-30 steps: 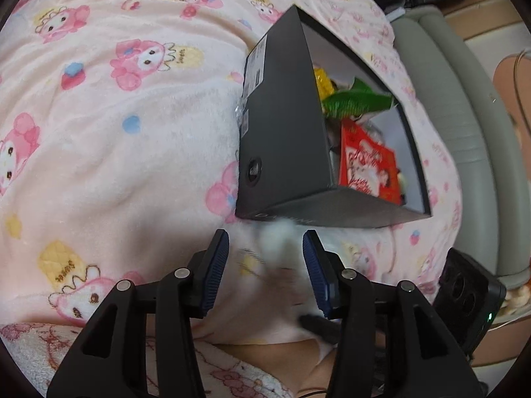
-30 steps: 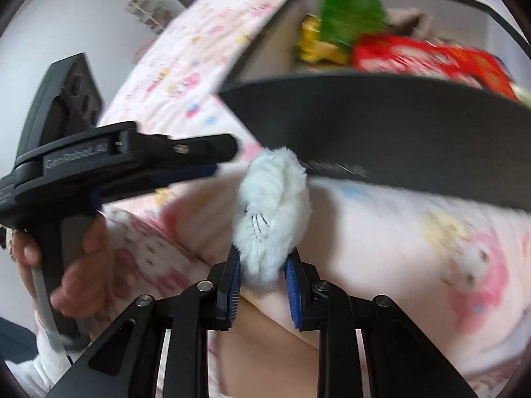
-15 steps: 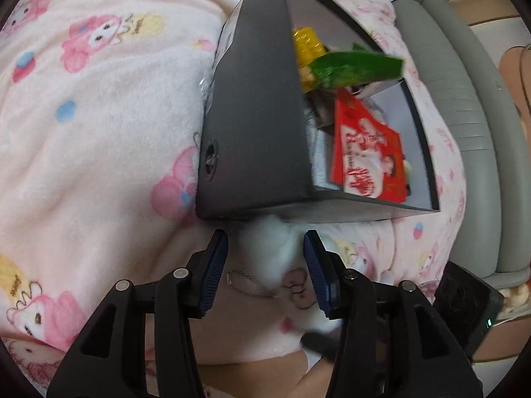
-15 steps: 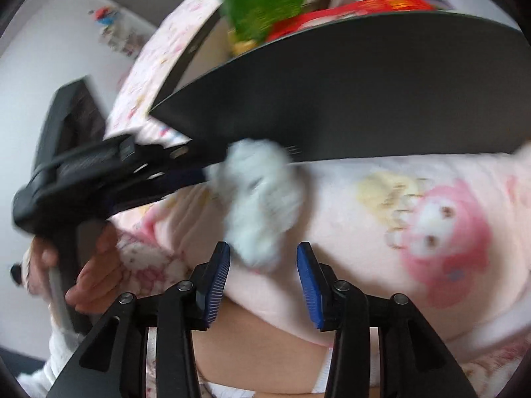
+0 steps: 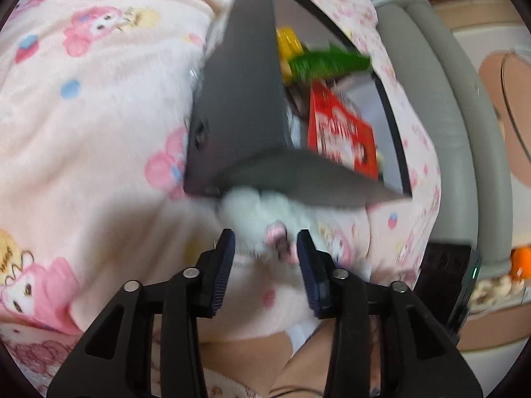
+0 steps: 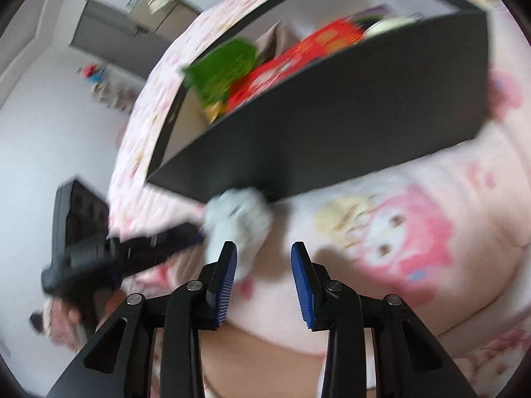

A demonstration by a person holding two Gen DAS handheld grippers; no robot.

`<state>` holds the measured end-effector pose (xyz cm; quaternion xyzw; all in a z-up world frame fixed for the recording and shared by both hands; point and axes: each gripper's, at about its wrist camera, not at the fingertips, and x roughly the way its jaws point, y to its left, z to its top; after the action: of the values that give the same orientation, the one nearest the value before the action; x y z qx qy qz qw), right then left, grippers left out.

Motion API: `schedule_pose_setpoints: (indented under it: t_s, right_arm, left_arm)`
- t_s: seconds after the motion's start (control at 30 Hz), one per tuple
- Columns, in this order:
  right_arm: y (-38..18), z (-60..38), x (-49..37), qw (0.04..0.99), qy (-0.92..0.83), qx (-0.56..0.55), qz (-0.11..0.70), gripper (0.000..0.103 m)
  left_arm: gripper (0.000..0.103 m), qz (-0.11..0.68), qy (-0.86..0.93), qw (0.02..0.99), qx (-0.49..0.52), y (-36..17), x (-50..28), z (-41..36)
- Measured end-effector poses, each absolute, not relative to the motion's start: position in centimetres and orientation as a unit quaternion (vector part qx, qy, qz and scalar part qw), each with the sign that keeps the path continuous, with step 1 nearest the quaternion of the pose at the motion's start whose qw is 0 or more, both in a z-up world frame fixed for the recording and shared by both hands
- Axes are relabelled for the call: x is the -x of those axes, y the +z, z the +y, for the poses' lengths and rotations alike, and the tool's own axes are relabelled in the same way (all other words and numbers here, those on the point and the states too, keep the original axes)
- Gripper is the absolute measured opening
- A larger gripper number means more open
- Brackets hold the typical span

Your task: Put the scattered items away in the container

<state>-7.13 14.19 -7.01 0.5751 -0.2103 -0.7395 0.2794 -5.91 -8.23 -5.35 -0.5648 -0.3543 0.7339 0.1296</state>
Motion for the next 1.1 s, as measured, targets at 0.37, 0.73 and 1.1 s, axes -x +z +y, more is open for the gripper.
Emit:
schedule_pose_setpoints:
  t_s: [0.37,0.73,1.1]
  right_arm:
    - [-6.8,11.9,7.6,0.267,-0.768,-0.566,-0.133,0.031]
    - [-6.1,13.4,7.9,0.237,-0.777,-0.537,-0.228,0.034]
    - [-6.7,11.8,9.5,0.264,-0.751,-0.561,-0.229,0.030]
  left_arm:
    - [0.029,-0.304,0.748,0.110,0.580,-6.4,6.6,-7.1]
    - [0.040,-0.310,0.730,0.154,0.589,-6.4,5.1,-5.9]
    - [0.036,-0.302,0.747,0.177,0.565,-5.5,6.7,-4.7]
